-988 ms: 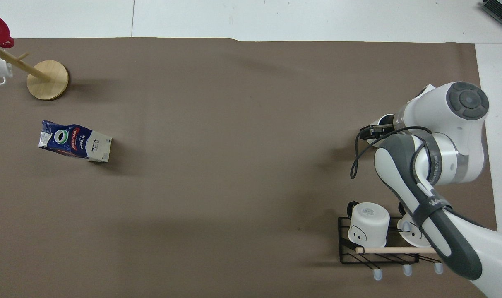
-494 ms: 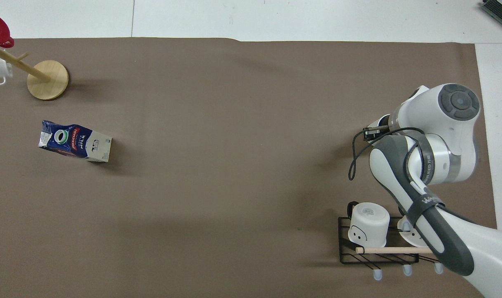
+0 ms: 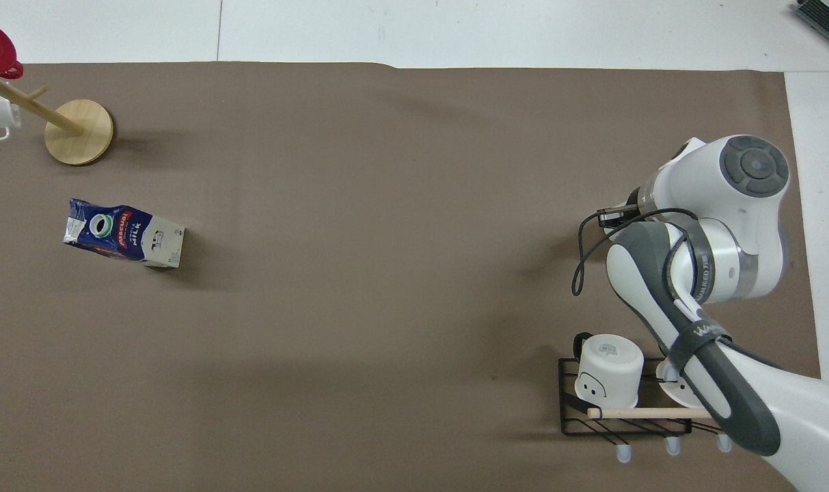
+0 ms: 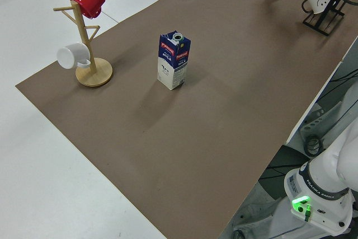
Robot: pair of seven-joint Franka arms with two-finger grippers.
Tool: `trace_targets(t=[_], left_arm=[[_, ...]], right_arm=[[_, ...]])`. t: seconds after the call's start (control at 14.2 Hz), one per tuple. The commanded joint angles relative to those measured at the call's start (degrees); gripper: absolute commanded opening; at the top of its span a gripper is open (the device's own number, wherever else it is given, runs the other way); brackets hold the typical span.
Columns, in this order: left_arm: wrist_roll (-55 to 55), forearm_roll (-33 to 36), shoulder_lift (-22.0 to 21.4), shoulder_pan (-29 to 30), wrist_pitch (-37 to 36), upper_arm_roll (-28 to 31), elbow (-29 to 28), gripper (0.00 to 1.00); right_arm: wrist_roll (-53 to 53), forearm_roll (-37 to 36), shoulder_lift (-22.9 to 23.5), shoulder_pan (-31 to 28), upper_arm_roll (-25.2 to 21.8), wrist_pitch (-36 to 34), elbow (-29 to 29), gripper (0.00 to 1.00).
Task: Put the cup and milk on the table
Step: 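Reach the right gripper down and grasp the white mug, then carry the white mug with the right gripper toward the table center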
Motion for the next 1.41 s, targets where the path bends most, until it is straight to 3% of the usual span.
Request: trace_targets(t=[0.0, 0.21, 0.71, 1.13, 1.34], left_arm=[[-0.5, -0.1, -1.4, -1.0, -0.2, 0.6, -1.4, 1.0], [-0.5, -0.1, -1.4, -1.0, -0.2, 0.6, -1.4, 1.0], [-0.5, -0.1, -1.4, -1.0, -0.2, 0.6, -1.4, 1.0], [-0.5, -0.1, -1.4, -1.0, -0.2, 0.6, -1.4, 1.0], [-0.5, -0.1, -1.4, -1.0, -0.2, 0.6, -1.4, 1.0]], right_arm=[[0.1, 0.4, 0.5, 0.3, 0.1, -3.7, 3.4, 0.0], [0.8, 0.6, -2.2, 2.9, 0.3, -9.5, 5.3, 0.0], [16.3, 0.8, -4.6, 14.9, 1.9, -10.6, 5.4, 0.0], [28.1, 0.7, -1.5, 23.6, 2.1, -5.0, 5.8, 0.0], [28.9, 0.5, 1.3, 25.4, 2.2, -2.0, 7.1, 0.0]])
